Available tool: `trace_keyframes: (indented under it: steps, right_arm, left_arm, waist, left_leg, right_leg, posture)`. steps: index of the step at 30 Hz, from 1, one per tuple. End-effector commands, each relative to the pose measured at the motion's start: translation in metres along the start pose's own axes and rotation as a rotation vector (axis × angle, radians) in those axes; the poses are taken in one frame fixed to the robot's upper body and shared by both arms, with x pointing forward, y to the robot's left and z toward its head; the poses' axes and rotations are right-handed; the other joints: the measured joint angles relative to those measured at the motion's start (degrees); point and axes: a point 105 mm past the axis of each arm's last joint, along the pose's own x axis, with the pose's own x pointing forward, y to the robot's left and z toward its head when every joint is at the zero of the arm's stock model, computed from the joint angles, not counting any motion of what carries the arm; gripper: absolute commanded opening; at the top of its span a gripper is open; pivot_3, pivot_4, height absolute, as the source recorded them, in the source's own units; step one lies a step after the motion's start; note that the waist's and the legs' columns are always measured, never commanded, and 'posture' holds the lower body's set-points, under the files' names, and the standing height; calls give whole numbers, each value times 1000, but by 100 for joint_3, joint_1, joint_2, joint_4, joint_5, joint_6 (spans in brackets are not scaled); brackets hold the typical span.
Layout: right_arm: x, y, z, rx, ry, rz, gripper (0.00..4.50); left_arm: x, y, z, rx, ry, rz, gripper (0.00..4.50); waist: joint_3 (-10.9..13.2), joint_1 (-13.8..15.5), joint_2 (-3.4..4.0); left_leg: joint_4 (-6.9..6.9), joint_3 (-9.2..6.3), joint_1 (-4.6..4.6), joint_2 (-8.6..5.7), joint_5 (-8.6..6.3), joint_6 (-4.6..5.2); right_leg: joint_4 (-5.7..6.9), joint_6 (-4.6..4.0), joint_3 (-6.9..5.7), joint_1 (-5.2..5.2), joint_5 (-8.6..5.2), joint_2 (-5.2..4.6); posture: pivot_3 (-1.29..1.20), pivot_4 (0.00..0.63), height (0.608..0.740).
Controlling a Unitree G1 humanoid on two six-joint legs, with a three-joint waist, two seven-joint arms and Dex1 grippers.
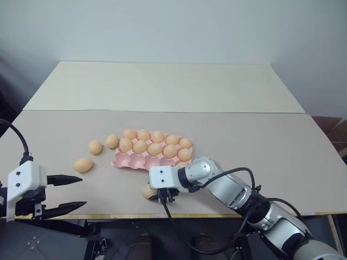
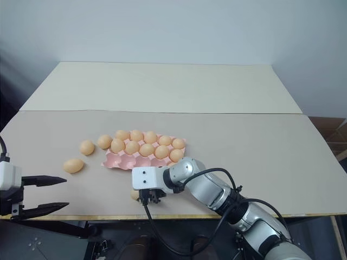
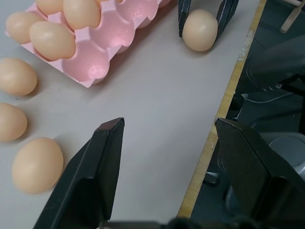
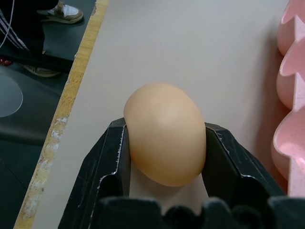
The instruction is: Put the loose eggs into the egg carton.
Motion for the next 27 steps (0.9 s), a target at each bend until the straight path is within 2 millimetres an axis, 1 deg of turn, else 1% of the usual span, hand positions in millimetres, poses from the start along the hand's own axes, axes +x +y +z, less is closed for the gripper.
trace_keyframes:
  steps: [1, 3, 5, 7, 9, 11, 13, 16, 18, 20, 21, 25, 26, 27]
  right_arm:
    - [-20, -5, 24, -49, -76, -38, 1886]
    - [-36, -9, 34, -55, -116, -66, 1886]
    - [-51, -15, 40, -61, -133, -98, 1886]
    - [-64, -25, 38, -85, -105, -149, 1886]
    - [-75, -36, 32, -115, -58, -207, 1886]
    - [-80, -47, 25, -137, -24, -250, 1886]
    - [-80, -53, 22, -148, -15, -268, 1886]
    - [-78, -59, 18, -183, 4, -281, 1886]
    - [-76, -60, 19, -197, -5, -282, 1886]
    - [-75, -61, 20, -211, -13, -287, 2552]
    - [-74, -62, 21, -224, -10, -292, 2805]
    - [-75, -64, 19, -249, -1, -304, 4192]
    - [-75, -64, 19, -251, 0, -308, 4464]
    - [-76, -64, 20, -251, -3, -311, 4464]
  left_arm:
    - [-3, 3, 2, 25, -1, 16, 3273]
    - [-4, 3, 1, 23, 0, 18, 3273]
    - [-5, 3, 0, 21, 2, 21, 3273]
    - [-6, 4, -1, 20, 4, 23, 3273]
    - [-6, 4, -1, 19, 4, 23, 3273]
    - [-6, 4, -2, 19, 3, 21, 3273]
    - [-6, 5, -2, 21, 0, 18, 3273]
    - [-5, 6, -1, 26, -4, 16, 3273]
    - [-4, 6, -2, 29, -4, 16, 3273]
    - [-4, 6, -3, 30, -2, 16, 3273]
    - [-4, 6, -3, 30, -2, 17, 3273]
    - [-4, 6, -4, 30, -3, 20, 3273]
    - [-4, 6, -4, 30, -3, 20, 3273]
    - [-4, 6, -4, 30, -3, 20, 3273]
  waist:
    - [0, 1, 0]
    - [0, 4, 0]
    - [0, 10, -1]
    - [0, 10, 0]
    - [0, 6, 0]
    - [0, 3, -1]
    - [0, -4, -1]
    - [0, -9, -1]
    - [0, -7, -1]
    - [0, -7, -1]
    - [0, -8, -1]
    - [0, -6, -1]
    - [0, -5, -1]
    - [0, -5, -1]
  left_leg:
    - [0, 0, 0, 0, 0, 0]
    - [0, -1, -2, 0, 0, 0]
    - [0, -2, -4, -1, 0, 0]
    - [0, -3, -2, 0, 0, 0]
    - [0, -2, 1, 0, 0, 0]
    - [0, -1, 2, 1, 0, 0]
    - [0, 0, 1, 2, 0, 0]
    - [-1, 3, -4, 2, 0, 0]
    - [-1, 2, -6, 2, 0, 0]
    - [-1, 2, -6, 1, 0, 0]
    - [0, 2, -5, 2, 0, 0]
    - [0, 1, -5, 2, 0, 0]
    - [0, 2, -5, 1, 0, 0]
    - [0, 2, -5, 1, 0, 0]
  right_leg:
    - [0, 0, 0, 0, 0, 0]
    - [-1, 0, -1, -1, 0, 0]
    - [-1, 0, -1, -1, 0, -2]
    - [-2, 0, -2, 1, 0, -2]
    - [-2, 0, -2, 2, 0, -1]
    - [-2, 0, -2, 1, 0, 0]
    - [-2, -1, -1, 0, -1, 1]
    - [-2, -1, 1, -5, -1, 1]
    - [-2, -1, 0, -5, -1, 1]
    - [-2, -1, 0, -5, -1, 0]
    - [-2, -1, 0, -5, -1, 0]
    - [0, -1, -1, -5, -1, 0]
    - [-1, -1, 0, -4, -1, -1]
    - [-1, -1, 0, -4, -1, -1]
  posture:
    - [0, 150, 740]
    - [0, 150, 740]
    - [0, 150, 740]
    - [0, 150, 740]
    - [0, 150, 740]
    - [0, 150, 740]
    - [0, 150, 740]
    - [0, 150, 740]
    - [0, 150, 740]
    - [0, 150, 740]
    - [0, 150, 740]
    - [0, 150, 740]
    - [0, 150, 740]
    - [0, 150, 740]
